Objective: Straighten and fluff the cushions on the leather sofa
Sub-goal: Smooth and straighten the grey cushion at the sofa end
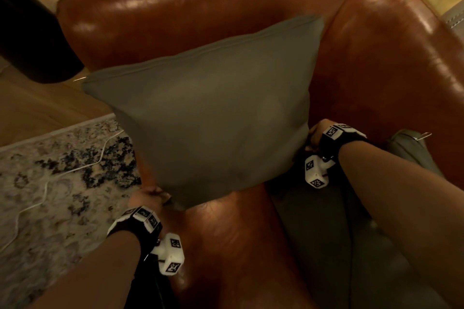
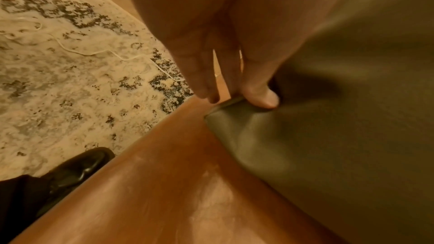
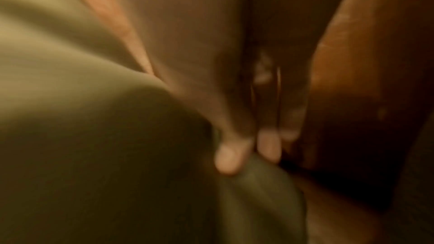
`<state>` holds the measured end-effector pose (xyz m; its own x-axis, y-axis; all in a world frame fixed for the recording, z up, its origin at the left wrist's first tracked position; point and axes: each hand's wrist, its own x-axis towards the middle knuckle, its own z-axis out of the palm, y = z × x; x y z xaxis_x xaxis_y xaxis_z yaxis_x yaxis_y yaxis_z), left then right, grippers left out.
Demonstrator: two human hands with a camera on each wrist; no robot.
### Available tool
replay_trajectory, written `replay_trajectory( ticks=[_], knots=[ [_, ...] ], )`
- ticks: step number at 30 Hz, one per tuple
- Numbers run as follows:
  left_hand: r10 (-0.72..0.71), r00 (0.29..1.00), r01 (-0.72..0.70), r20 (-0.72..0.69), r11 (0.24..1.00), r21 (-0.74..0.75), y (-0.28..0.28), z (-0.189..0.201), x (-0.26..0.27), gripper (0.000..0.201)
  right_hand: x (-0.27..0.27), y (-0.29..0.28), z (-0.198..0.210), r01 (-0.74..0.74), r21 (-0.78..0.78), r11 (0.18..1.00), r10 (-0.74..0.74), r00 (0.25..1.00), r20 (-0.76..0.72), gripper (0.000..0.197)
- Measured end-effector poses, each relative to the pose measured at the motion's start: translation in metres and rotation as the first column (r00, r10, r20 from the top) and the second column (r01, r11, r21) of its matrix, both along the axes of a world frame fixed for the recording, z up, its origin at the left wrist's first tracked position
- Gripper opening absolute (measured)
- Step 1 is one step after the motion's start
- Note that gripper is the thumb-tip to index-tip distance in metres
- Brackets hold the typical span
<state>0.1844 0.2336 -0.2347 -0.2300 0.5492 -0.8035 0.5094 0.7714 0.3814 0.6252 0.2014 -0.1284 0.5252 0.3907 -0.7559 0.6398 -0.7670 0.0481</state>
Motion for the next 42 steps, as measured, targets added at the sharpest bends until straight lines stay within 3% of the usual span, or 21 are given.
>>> replay_trajectory(
  ticks=[4, 9, 11, 12, 13, 15, 17, 19, 20, 22, 23, 24, 25, 26, 28, 30, 32, 35, 37, 39, 42],
  knots=[
    [-0.015, 0.999, 0.016, -0.042, 1.0, 0.018, -0.004, -0.014, -0.015, 0.027, 0.0, -0.006, 0.01, 0.093, 0.052, 0.994, -0.098, 0.991, 0.091, 0.026],
    [-0.003, 1.0, 0.004, 0.015, 0.997, -0.083, 0.002, -0.053, -0.04, 0.024, 0.001, -0.002, 0.006, 0.156, 0.067, 0.985, -0.162, 0.982, 0.097, 0.033],
    [0.059, 0.989, -0.037, 0.134, 0.987, -0.157, -0.001, -0.03, -0.034, 0.055, 0.001, -0.002, 0.005, 0.185, 0.082, 0.979, -0.193, 0.976, 0.1, 0.027],
    [0.099, 0.981, -0.07, 0.167, 0.983, -0.172, -0.002, -0.023, -0.032, 0.059, 0.002, -0.003, 0.003, 0.204, 0.093, 0.974, -0.213, 0.972, 0.099, 0.021],
    [0.126, 0.978, -0.102, 0.168, 0.984, -0.143, -0.005, -0.011, -0.029, 0.05, 0.002, -0.001, 0.002, 0.227, 0.115, 0.967, -0.239, 0.966, 0.095, 0.016],
    [0.056, 0.998, -0.055, 0.032, 0.998, -0.026, -0.005, 0.014, -0.021, 0.028, 0.005, 0.0, 0.003, 0.286, 0.164, 0.944, -0.301, 0.95, 0.079, 0.008],
    [-0.028, 0.993, 0.046, -0.118, 0.987, 0.152, 0.005, 0.046, -0.014, 0.031, 0.014, 0.003, 0.009, 0.391, 0.288, 0.874, -0.415, 0.909, 0.028, 0.02],
    [-0.011, 0.97, 0.12, -0.243, 0.891, 0.438, 0.024, 0.084, -0.017, 0.037, 0.019, 0.015, 0.037, 0.524, 0.471, 0.71, -0.541, 0.833, -0.11, 0.033],
    [0.021, 0.947, 0.187, -0.319, 0.775, 0.604, 0.035, 0.113, -0.016, 0.036, 0.019, 0.023, 0.057, 0.521, 0.596, 0.61, -0.559, 0.817, -0.142, 0.036],
    [0.074, 0.933, 0.288, -0.353, 0.438, 0.851, 0.053, 0.174, -0.006, 0.033, 0.004, 0.043, 0.109, 0.318, 0.869, 0.38, -0.561, 0.826, -0.057, 0.037],
    [0.029, 0.938, 0.323, -0.345, 0.284, 0.903, 0.061, 0.208, 0.01, 0.032, -0.015, 0.058, 0.136, 0.159, 0.947, 0.278, -0.512, 0.859, 0.007, 0.036],
    [-0.064, 0.937, 0.349, -0.343, 0.178, 0.92, 0.069, 0.233, 0.032, 0.033, -0.04, 0.072, 0.158, 0.015, 0.978, 0.209, -0.385, 0.92, 0.068, 0.035],
    [-0.168, 0.908, 0.406, -0.384, 0.123, 0.906, 0.078, 0.249, 0.058, 0.035, -0.066, 0.088, 0.169, -0.103, 0.979, 0.179, -0.186, 0.973, 0.136, 0.033],
    [-0.279, 0.853, 0.488, -0.441, 0.127, 0.864, 0.089, 0.253, 0.083, 0.04, -0.091, 0.103, 0.171, -0.237, 0.951, 0.199, 0.055, 0.972, 0.23, 0.033],
    [-0.466, 0.659, 0.729, -0.59, 0.204, 0.653, 0.107, 0.245, 0.123, 0.054, -0.129, 0.129, 0.153, -0.551, 0.777, 0.305, 0.469, 0.797, 0.381, 0.041],
    [-0.611, 0.446, 0.89, -0.654, 0.224, 0.397, 0.125, 0.226, 0.137, 0.061, -0.14, 0.144, 0.131, -0.758, 0.52, 0.394, 0.672, 0.623, 0.4, 0.05],
    [-0.654, 0.369, 0.926, -0.66, 0.2, 0.32, 0.137, 0.217, 0.133, 0.052, -0.133, 0.146, 0.121, -0.797, 0.438, 0.416, 0.7, 0.588, 0.404, 0.05],
    [-0.604, 0.427, 0.895, -0.673, 0.175, 0.411, 0.144, 0.215, 0.129, 0.034, -0.125, 0.143, 0.112, -0.798, 0.519, 0.305, 0.633, 0.578, 0.516, 0.041],
    [-0.57, 0.473, 0.869, -0.672, 0.175, 0.462, 0.146, 0.214, 0.132, 0.032, -0.126, 0.144, 0.112, -0.803, 0.54, 0.254, 0.619, 0.564, 0.547, 0.038],
    [-0.587, 0.479, 0.863, -0.652, 0.18, 0.472, 0.148, 0.213, 0.128, 0.035, -0.122, 0.145, 0.113, -0.808, 0.521, 0.274, 0.645, 0.556, 0.523, 0.04],
    [-0.607, 0.395, 0.91, -0.69, 0.156, 0.384, 0.153, 0.209, 0.096, 0.043, -0.093, 0.146, 0.117, -0.811, 0.472, 0.347, 0.667, 0.567, 0.484, 0.043]
  ],
)
